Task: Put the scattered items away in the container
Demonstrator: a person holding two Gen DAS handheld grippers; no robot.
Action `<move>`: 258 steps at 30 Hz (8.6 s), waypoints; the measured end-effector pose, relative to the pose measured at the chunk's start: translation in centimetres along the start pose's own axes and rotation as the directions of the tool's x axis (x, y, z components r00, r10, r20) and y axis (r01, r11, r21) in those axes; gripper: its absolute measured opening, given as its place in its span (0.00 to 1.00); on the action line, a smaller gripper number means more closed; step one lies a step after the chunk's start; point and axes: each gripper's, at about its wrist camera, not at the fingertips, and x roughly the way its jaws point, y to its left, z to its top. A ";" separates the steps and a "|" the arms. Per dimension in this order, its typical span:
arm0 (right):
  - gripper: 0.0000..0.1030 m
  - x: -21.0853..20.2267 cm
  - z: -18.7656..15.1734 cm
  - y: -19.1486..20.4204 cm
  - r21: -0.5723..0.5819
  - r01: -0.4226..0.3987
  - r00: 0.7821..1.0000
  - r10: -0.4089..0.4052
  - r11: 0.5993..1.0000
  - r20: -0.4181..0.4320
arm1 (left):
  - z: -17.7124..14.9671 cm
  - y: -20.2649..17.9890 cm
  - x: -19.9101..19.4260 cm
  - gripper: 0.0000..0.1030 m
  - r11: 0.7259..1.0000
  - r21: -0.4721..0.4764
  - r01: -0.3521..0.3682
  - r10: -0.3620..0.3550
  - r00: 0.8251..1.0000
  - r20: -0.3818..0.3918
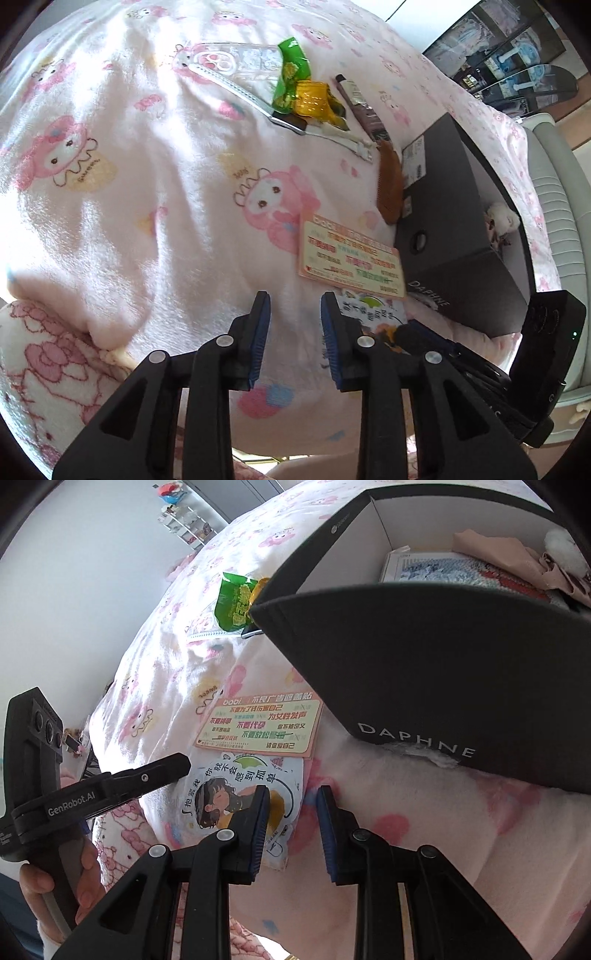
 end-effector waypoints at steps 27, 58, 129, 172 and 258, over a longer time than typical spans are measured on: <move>0.27 1.5 -3.4 4.0 0.021 -0.089 0.996 0.089 0.996 -0.019 | -2.4 -2.7 -1.4 0.21 0.994 0.063 0.091 -0.091 0.996 0.002; 0.27 -11.7 8.0 -8.6 0.055 -0.001 0.982 -0.010 0.998 0.187 | 5.0 -21.8 2.4 0.21 0.927 0.306 0.217 -0.214 0.976 -0.042; 0.45 -12.6 3.7 -10.5 0.107 0.195 0.962 -0.211 0.975 0.171 | 3.2 -24.2 6.5 0.33 0.898 0.439 0.036 0.053 0.980 -0.189; 0.45 4.3 9.6 9.2 -0.044 0.061 0.995 -0.057 0.997 0.086 | 10.8 4.9 -0.9 0.33 0.992 -0.088 0.096 -0.075 0.974 0.213; 0.32 16.6 16.0 2.5 0.301 -0.055 0.996 0.032 0.952 0.080 | 14.0 13.0 8.1 0.49 0.762 -0.444 0.471 -0.398 0.882 0.253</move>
